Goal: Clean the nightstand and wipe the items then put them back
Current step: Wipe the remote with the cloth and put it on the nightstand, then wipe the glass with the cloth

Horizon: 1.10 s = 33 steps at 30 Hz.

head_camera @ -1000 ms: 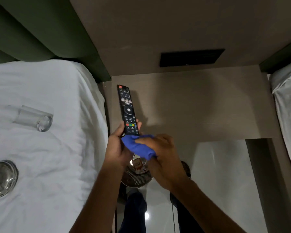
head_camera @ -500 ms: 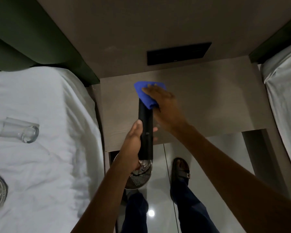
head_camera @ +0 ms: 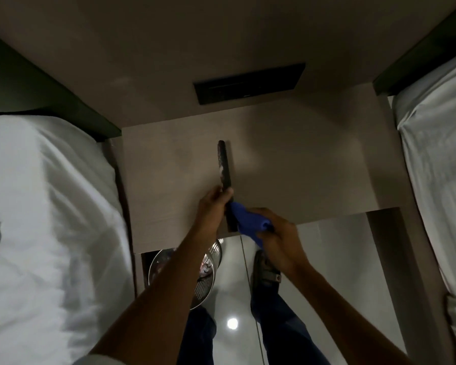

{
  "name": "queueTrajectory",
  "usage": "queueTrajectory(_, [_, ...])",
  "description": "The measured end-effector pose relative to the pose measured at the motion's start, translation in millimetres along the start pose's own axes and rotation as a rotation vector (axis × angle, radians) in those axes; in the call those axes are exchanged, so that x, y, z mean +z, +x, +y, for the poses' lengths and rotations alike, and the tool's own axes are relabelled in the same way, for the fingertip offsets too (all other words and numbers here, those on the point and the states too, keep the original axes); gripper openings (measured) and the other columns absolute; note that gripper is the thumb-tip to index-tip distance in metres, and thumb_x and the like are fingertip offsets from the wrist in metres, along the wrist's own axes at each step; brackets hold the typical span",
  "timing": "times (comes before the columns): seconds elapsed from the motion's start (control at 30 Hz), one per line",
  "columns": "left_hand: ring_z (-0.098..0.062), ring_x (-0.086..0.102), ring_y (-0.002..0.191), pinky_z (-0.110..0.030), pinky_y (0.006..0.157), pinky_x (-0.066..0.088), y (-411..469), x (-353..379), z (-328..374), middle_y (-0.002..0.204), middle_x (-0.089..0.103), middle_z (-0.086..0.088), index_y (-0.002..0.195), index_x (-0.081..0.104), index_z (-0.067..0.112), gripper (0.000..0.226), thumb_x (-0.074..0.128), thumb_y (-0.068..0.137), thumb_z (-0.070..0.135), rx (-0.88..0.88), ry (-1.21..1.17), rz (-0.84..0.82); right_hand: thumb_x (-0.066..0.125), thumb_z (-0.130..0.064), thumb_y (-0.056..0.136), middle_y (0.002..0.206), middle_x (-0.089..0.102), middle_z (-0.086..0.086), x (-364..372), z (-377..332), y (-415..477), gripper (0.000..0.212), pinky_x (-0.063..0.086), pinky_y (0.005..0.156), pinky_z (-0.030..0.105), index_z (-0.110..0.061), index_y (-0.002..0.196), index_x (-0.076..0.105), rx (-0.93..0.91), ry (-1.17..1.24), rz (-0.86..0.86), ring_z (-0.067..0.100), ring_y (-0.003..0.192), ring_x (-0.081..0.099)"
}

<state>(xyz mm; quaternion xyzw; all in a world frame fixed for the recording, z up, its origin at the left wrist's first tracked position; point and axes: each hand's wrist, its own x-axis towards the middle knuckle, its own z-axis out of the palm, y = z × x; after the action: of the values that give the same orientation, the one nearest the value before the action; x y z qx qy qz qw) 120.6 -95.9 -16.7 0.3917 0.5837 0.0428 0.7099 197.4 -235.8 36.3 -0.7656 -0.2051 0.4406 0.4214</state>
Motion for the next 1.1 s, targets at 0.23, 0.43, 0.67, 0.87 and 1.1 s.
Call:
queueTrajectory(0.23, [-0.027, 0.068, 0.095, -0.032, 0.075, 0.054, 47.4, 55.1, -21.9, 0.112, 0.070, -0.015, 0.113, 0.064, 0.003, 0.045, 0.081, 0.074, 0.019, 0.146, 0.488, 0.275, 0.047, 0.010, 0.082, 0.098, 0.069, -0.004, -69.0, 21.4, 44.4, 0.048, 0.055, 0.081, 0.037, -0.026, 0.109, 0.064, 0.104, 0.100, 0.166, 0.008, 0.092, 0.064])
queueTrajectory(0.43, [-0.028, 0.059, 0.106, -0.029, 0.076, 0.044, 68.1, 81.7, -17.3, 0.124, 0.059, -0.019, 0.119, 0.059, 0.004, 0.056, 0.078, 0.076, 0.034, 0.161, 0.780, 0.408, 0.048, 0.007, 0.083, 0.103, 0.069, -0.003, -77.9, 28.8, 58.5, 0.045, 0.054, 0.083, 0.031, -0.022, 0.114, 0.064, 0.066, 0.086, 0.160, 0.011, 0.099, 0.065])
queueTrajectory(0.67, [-0.028, 0.055, 0.111, -0.031, 0.073, 0.043, 48.6, 48.5, -17.3, 0.135, 0.044, -0.015, 0.131, 0.045, 0.011, 0.078, 0.076, 0.072, 0.052, 0.322, 0.789, 0.395, 0.050, 0.004, 0.083, 0.094, 0.068, -0.015, -58.8, 24.6, 50.2, 0.043, 0.053, 0.068, 0.013, -0.026, 0.111, 0.063, 0.030, 0.050, 0.158, -0.004, 0.084, 0.065])
queueTrajectory(0.87, [-0.024, 0.063, 0.097, -0.033, 0.068, 0.050, -7.0, -55.0, -0.5, 0.134, 0.045, -0.005, 0.123, 0.048, 0.028, 0.043, 0.065, 0.084, 0.030, 0.602, 0.796, 0.548, 0.054, -0.005, 0.090, 0.093, 0.066, -0.009, -5.7, -13.5, 36.9, 0.032, 0.053, 0.059, 0.014, -0.030, 0.110, 0.057, -0.031, 0.078, 0.160, 0.001, 0.076, 0.065])
queueTrajectory(1.1, [-0.029, 0.059, 0.104, -0.039, 0.084, 0.047, -81.7, -240.1, 44.0, 0.116, 0.064, -0.007, 0.111, 0.066, 0.015, 0.046, 0.054, 0.069, 0.001, 0.984, 1.089, 0.669, 0.056, -0.016, 0.094, 0.095, 0.064, -0.003, 90.4, -76.8, 15.0, 0.023, 0.048, 0.062, 0.022, -0.022, 0.116, 0.055, -0.149, 0.057, 0.050, 0.010, 0.079, 0.063])
